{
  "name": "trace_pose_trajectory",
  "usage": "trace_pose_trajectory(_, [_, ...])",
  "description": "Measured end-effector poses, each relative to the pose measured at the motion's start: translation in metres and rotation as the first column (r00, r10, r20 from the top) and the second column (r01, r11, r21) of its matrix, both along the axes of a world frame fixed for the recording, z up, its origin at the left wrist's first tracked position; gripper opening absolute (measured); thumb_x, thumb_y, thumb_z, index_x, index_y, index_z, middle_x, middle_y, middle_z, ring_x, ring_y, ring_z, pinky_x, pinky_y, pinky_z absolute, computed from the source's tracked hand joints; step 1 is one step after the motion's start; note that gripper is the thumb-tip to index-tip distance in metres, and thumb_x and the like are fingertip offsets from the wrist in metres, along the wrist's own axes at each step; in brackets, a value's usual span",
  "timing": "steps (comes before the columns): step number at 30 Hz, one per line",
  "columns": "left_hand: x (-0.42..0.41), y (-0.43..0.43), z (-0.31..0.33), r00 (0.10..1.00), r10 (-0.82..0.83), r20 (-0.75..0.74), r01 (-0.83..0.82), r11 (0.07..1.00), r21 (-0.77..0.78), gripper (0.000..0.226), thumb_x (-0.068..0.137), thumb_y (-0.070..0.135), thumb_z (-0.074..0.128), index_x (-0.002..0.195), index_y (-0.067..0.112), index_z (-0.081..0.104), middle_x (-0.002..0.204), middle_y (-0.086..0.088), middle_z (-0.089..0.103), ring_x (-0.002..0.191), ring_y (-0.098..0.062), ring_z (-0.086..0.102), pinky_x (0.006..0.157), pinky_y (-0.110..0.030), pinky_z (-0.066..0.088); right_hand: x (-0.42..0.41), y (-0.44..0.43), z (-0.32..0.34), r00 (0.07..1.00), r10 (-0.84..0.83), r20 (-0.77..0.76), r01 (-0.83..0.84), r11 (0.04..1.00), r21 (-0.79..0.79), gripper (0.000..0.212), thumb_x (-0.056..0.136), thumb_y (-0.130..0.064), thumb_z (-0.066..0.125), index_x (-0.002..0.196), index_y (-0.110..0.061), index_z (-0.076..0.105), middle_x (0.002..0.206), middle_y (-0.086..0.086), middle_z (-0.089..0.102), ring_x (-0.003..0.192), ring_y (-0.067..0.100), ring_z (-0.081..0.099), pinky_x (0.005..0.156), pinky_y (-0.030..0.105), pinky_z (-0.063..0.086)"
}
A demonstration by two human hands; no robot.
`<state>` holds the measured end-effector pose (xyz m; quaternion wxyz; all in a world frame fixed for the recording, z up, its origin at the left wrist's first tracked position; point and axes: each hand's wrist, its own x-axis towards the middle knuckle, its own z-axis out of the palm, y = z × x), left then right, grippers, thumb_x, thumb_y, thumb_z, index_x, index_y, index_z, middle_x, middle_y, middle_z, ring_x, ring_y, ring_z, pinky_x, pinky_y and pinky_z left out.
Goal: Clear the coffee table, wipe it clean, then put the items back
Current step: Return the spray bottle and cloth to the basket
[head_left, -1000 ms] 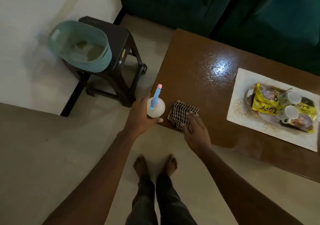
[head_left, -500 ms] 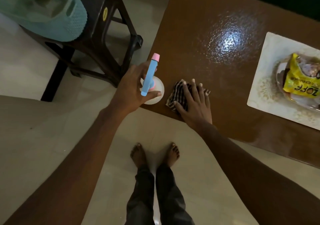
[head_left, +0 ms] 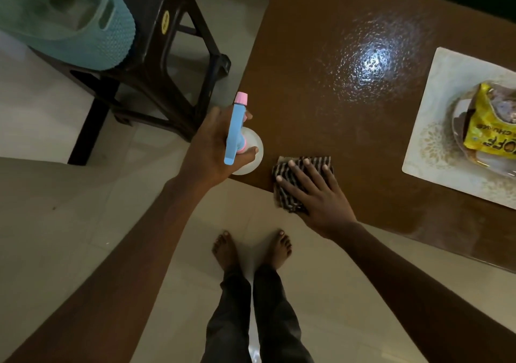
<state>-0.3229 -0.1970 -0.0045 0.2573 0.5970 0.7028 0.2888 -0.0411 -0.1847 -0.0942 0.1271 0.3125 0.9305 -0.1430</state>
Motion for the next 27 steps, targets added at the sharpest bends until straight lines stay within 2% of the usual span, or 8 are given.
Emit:
trace_pose_trajectory(5, [0.005,-0.001,-0.002,1.000,0.005,-0.012,-0.005,1.000,0.014,0.066,0.073,0.036,0.078,0.125,0.005,0.052,0.116,-0.015,0.060,0.098,-0.023,0.059,0.089,-0.040,0.054,0.027,0.012,0.007,0.966,-0.256,-0.024,0.255,0.965,-0.062,0.066,0.096,-0.056,0.028,0.155,-0.047,-0.002,0.166,-0.013,-0.008,0.152,0.013,-0.018,0.121,0.038,-0.017])
trace_pose_trajectory(11, [0.003,-0.009,0.003,0.991,0.073,0.112,-0.074,0.997,0.013,0.058,0.074,0.033,0.077,0.121,0.010,0.055,0.105,-0.001,0.060,0.091,-0.015,0.059,0.089,-0.028,0.053,-0.044,-0.025,0.014,0.622,-0.776,-0.101,0.748,0.628,-0.215,0.061,0.097,-0.055,0.029,0.155,-0.045,0.014,0.160,-0.018,-0.011,0.147,0.008,-0.023,0.112,0.029,-0.029])
trace_pose_trajectory(13, [0.004,-0.016,0.010,0.990,0.110,0.093,-0.111,0.994,0.001,0.057,0.073,0.036,0.077,0.118,0.007,0.058,0.099,0.005,0.057,0.082,-0.011,0.058,0.085,-0.021,0.052,-0.059,-0.035,0.018,0.582,-0.802,-0.136,0.713,0.583,-0.388,0.052,0.099,-0.054,0.034,0.148,-0.057,0.016,0.157,-0.023,-0.008,0.146,0.003,-0.018,0.114,0.030,-0.023])
trace_pose_trajectory(15, [0.006,-0.025,0.019,0.984,0.166,0.066,-0.164,0.986,-0.024,0.055,0.074,0.034,0.081,0.117,0.007,0.059,0.095,0.008,0.055,0.075,-0.006,0.056,0.081,-0.008,0.045,-0.063,-0.033,0.032,0.377,-0.923,-0.077,0.636,0.318,-0.703,0.049,0.095,-0.053,0.045,0.140,-0.064,0.030,0.158,-0.017,0.021,0.147,0.010,0.016,0.120,0.037,0.008])
trace_pose_trajectory(17, [0.008,-0.034,0.032,0.975,0.216,0.042,-0.214,0.975,-0.055,0.051,0.076,0.029,0.081,0.117,0.008,0.060,0.092,0.008,0.054,0.071,-0.004,0.055,0.075,-0.002,0.040,-0.063,-0.028,0.050,0.127,-0.986,0.109,0.461,-0.039,-0.887,0.029,0.093,-0.047,0.053,0.119,-0.041,0.065,0.103,-0.004,0.070,0.096,0.024,0.061,0.082,0.033,0.047])
trace_pose_trajectory(19, [0.008,-0.041,0.047,0.968,0.252,0.013,-0.250,0.965,-0.080,0.051,0.076,0.030,0.081,0.117,0.009,0.059,0.092,0.006,0.054,0.072,-0.008,0.054,0.075,-0.008,0.041,-0.063,-0.022,0.072,0.095,-0.978,0.185,0.375,-0.137,-0.917,0.028,0.100,-0.035,0.051,0.110,-0.015,0.068,0.075,0.004,0.064,0.070,0.028,0.054,0.060,0.029,0.045])
trace_pose_trajectory(23, [0.010,-0.050,0.082,0.952,0.305,0.005,-0.304,0.949,-0.085,0.049,0.076,0.027,0.081,0.115,0.006,0.061,0.089,0.006,0.053,0.079,-0.011,0.054,0.075,-0.018,0.043,-0.070,-0.010,0.118,-0.075,-0.934,0.349,0.096,-0.356,-0.930,0.035,0.100,-0.032,0.051,0.126,-0.014,0.066,0.118,0.011,0.072,0.110,0.033,0.067,0.100,0.045,0.050])
trace_pose_trajectory(27, [0.013,-0.055,0.125,0.946,0.324,-0.009,-0.323,0.941,-0.102,0.041,0.078,0.025,0.080,0.112,0.011,0.062,0.084,0.008,0.052,0.077,-0.012,0.054,0.073,-0.026,0.045,-0.085,0.004,0.167,-0.128,-0.887,0.444,-0.057,-0.440,-0.896,0.042,0.094,-0.037,0.057,0.127,-0.013,0.065,0.121,0.015,0.070,0.114,0.036,0.066,0.103,0.053,0.048])
